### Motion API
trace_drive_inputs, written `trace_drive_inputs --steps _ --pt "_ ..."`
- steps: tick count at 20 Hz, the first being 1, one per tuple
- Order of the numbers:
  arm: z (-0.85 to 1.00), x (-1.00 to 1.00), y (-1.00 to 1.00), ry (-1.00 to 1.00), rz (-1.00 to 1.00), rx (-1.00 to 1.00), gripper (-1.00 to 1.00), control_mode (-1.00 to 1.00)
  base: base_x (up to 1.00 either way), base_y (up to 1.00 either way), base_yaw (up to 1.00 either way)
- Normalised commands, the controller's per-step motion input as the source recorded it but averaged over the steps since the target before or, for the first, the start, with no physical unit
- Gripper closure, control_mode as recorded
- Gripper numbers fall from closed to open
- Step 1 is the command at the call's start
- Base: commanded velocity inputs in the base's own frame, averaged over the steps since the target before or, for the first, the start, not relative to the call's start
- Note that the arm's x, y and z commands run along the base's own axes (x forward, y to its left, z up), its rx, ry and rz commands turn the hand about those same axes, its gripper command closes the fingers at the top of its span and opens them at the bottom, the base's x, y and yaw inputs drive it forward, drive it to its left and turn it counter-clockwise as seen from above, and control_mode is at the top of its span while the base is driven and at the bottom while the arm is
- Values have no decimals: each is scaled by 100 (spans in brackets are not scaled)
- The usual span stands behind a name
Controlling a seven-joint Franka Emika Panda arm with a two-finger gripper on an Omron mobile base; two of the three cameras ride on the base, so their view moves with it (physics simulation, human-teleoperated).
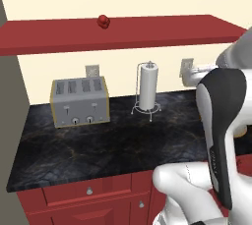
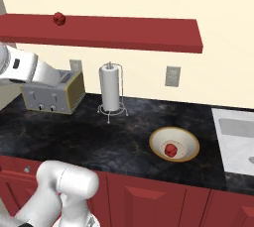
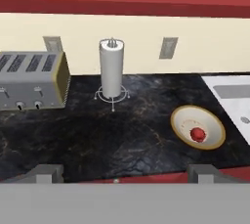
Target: Pick the bell peppers from the cabinet and place them in one bowl. Pick the onion from the sink and place it in the other bowl.
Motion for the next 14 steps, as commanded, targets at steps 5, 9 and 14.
trace_drive_inputs --steps 5,9,14 --pt "73 2 69 -6 0 0 -100 -100 0 0 0" --pt "60 14 79 -7 -2 0 -100 -100 0 0 0" --pt "29 35 85 -10 -7 0 -100 -100 0 0 0"
